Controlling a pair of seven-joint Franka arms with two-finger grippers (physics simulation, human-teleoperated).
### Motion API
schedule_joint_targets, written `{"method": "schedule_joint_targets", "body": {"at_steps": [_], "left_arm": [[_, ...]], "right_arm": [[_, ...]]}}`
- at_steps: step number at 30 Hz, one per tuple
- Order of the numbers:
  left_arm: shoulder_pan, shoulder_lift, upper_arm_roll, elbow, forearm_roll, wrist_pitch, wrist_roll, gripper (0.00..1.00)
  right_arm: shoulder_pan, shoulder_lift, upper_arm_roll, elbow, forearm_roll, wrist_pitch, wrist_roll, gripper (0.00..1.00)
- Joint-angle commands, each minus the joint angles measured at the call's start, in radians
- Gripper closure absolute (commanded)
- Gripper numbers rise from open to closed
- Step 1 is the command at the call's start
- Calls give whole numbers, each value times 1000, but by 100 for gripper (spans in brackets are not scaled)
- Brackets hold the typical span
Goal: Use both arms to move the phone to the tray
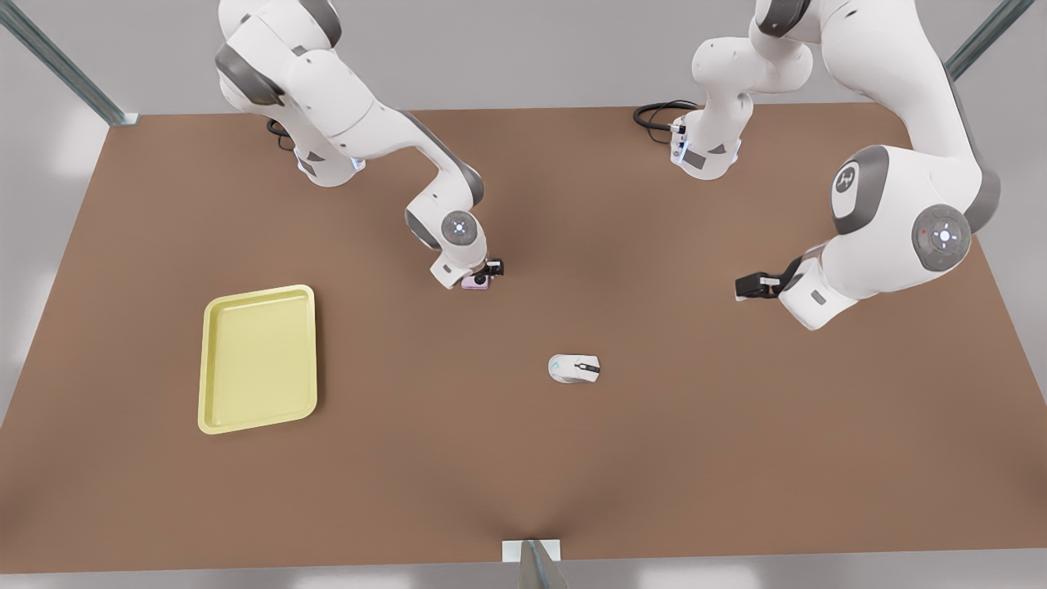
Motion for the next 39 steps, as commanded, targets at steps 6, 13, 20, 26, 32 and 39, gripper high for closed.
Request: {"method": "schedule_joint_targets", "body": {"at_steps": [6, 13, 20, 26, 32, 39], "left_arm": [[0, 0, 0, 0, 2, -3, 11, 0], [0, -2, 0, 0, 9, -4, 11, 0], [4, -10, 2, 0, 58, -3, 11, 0], [4, -11, 2, 0, 63, -4, 11, 0], [4, -10, 2, 0, 64, -4, 11, 0], [4, -10, 2, 0, 64, -4, 11, 0]], "right_arm": [[0, 9, -5, 6, 1, 15, -112, 15], [-3, 1, -7, 15, 1, 9, -112, 19], [-258, -46, -7, 146, 2, -188, -370, 19], [-669, -115, -10, 106, -54, -237, -883, 19], [-1029, -15, -11, 75, -166, -106, -1332, 18], [-1014, 43, -17, 141, -166, -57, -1321, 0]]}}
